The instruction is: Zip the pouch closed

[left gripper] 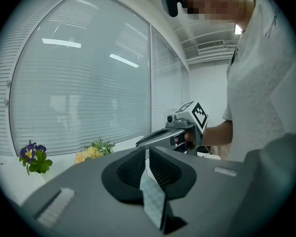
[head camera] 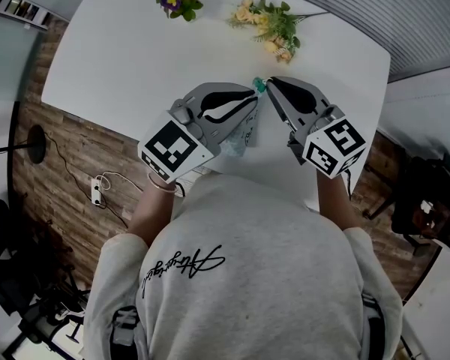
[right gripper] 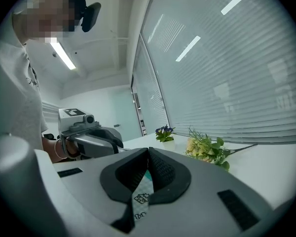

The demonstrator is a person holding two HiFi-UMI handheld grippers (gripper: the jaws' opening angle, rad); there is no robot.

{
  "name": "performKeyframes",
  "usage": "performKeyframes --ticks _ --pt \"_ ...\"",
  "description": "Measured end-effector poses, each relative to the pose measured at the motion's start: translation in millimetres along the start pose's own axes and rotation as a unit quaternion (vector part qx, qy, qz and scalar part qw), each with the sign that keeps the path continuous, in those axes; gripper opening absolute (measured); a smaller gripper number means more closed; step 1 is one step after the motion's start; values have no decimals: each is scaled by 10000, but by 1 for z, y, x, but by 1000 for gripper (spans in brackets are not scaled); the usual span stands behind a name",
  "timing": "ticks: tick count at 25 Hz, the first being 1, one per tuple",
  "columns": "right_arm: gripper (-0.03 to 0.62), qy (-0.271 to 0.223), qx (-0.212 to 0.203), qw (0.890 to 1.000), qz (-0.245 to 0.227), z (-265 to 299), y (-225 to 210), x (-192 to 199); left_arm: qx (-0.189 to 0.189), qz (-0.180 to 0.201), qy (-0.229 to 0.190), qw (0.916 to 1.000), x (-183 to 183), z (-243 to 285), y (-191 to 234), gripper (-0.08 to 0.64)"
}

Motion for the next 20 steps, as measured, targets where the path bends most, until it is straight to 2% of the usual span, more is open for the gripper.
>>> performKeyframes --ticks 4,14,20 --pt "6 35 227 9997 -33 -3 -7 2 85 6 -60 9999 -3 0 -1 25" --pt "6 17 374 9993 26 -5 -10 3 171 47 -27 9998 -7 0 -4 25" --pt "8 74 461 9989 -50 -5 -12 5 252 200 25 9995 -8 1 -7 25"
Point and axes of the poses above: the fingertips, and each gripper's own axes: z forward along the fingers, y to its left, x out of its underside, the point moved 8 cm from there along -z, backward along the fingers, and after that the axes turned 6 degrees about -y, right-handed, at the moved point
